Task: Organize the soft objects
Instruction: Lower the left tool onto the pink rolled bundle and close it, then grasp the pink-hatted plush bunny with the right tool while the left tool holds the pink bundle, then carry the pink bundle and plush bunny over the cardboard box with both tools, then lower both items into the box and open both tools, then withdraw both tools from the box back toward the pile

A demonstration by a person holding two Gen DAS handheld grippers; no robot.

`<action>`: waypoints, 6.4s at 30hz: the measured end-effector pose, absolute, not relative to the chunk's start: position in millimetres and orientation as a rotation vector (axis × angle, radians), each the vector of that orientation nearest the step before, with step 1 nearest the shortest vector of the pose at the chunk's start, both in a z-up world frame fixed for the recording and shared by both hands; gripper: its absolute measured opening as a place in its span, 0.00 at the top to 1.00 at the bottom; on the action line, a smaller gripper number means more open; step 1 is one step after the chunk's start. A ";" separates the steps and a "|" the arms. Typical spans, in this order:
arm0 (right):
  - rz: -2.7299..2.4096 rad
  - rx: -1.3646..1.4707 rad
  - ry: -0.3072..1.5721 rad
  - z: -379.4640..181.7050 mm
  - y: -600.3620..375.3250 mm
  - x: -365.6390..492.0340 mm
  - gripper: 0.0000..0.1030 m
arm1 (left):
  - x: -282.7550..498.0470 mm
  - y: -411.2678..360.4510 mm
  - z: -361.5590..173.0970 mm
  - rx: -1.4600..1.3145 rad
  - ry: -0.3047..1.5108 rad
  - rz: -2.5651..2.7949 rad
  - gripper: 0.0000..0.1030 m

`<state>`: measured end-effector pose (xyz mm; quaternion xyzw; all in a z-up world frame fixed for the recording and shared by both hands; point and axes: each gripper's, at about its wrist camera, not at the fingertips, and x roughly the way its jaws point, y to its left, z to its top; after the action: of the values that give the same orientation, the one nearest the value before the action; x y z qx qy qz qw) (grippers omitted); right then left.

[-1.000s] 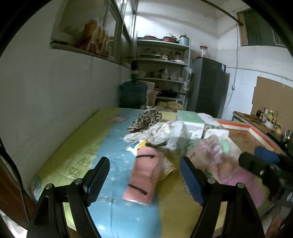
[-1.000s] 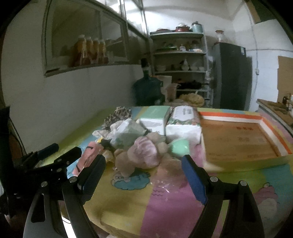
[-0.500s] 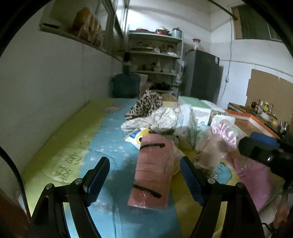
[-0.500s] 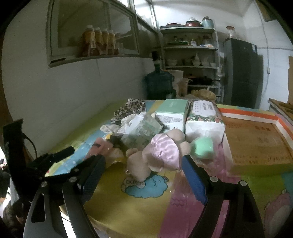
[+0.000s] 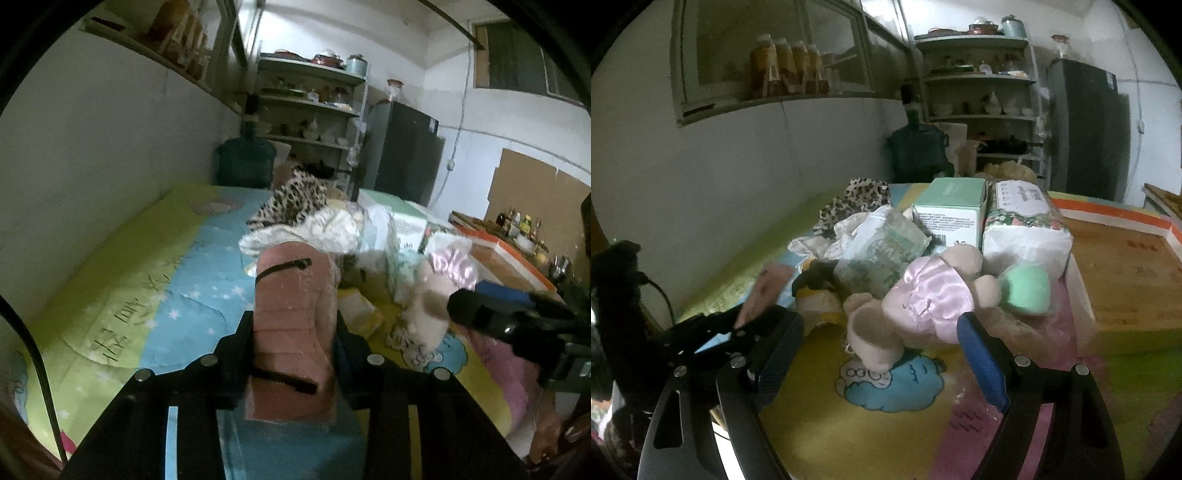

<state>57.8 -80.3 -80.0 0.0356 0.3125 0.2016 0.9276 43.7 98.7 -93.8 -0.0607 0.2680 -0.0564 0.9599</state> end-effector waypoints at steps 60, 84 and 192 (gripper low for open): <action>0.307 0.153 0.452 -7.1 -187.4 86.2 0.63 | 98.0 -21.0 0.4 -0.086 0.466 -0.173 0.64; 0.112 0.162 0.460 -11.2 -332.6 83.9 0.63 | 144.3 -165.4 -9.7 -0.049 0.529 -0.338 0.65; 0.114 0.160 0.560 -6.4 -314.4 77.2 0.42 | 115.5 -130.9 -14.1 -0.039 0.562 -0.255 0.28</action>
<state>77.2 -314.4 -6.4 0.0790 0.2760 0.0564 0.9563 115.5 -130.9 -14.1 -0.0191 0.2767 -0.1253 0.9526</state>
